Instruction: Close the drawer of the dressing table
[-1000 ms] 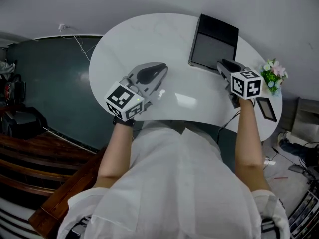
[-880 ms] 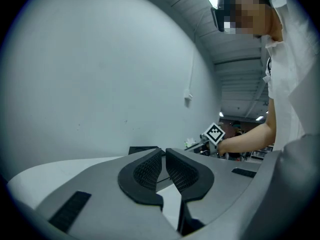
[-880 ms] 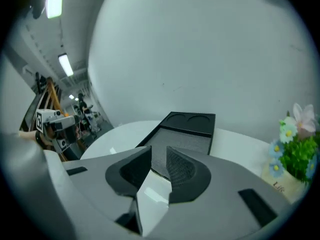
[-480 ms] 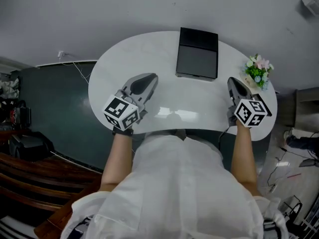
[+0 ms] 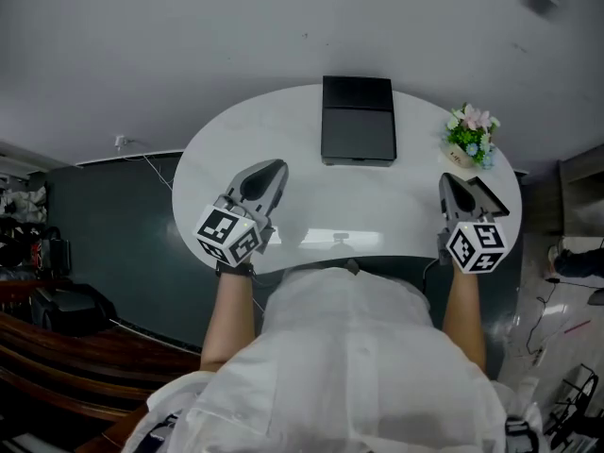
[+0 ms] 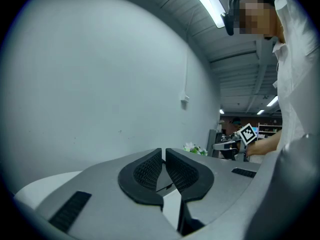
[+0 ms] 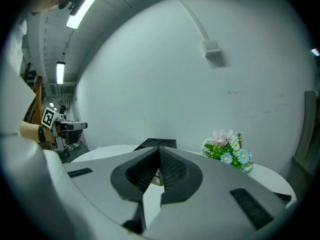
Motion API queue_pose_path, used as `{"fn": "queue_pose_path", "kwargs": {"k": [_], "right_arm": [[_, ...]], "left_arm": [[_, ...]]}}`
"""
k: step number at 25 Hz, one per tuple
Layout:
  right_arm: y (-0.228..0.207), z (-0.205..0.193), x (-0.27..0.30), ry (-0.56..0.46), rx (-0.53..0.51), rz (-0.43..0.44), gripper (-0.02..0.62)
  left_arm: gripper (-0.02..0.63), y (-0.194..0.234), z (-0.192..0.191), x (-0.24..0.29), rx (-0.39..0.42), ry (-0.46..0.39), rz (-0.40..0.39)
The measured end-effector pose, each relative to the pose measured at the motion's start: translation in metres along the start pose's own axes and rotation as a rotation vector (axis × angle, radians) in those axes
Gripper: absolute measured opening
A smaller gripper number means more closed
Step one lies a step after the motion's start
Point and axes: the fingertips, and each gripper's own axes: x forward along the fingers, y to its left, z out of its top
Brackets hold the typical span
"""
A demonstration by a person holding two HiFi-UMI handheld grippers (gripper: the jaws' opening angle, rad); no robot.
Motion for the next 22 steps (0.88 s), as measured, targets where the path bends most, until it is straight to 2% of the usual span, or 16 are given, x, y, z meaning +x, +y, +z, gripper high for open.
{"fn": "queue_pose_path", "kwargs": {"k": [9,22], "right_arm": [[-0.006,0.013,-0.008,-0.033,-0.023,-0.028,0.009],[-0.004,0.014,-0.004,-0.042,-0.057,-0.003,0.009]], "left_arm": [[0.035,-0.003,0.007,0.004,0.018,0.000,-0.006],[0.035,-0.005,0.006,0.001,0.038,0.012,0.009]]}}
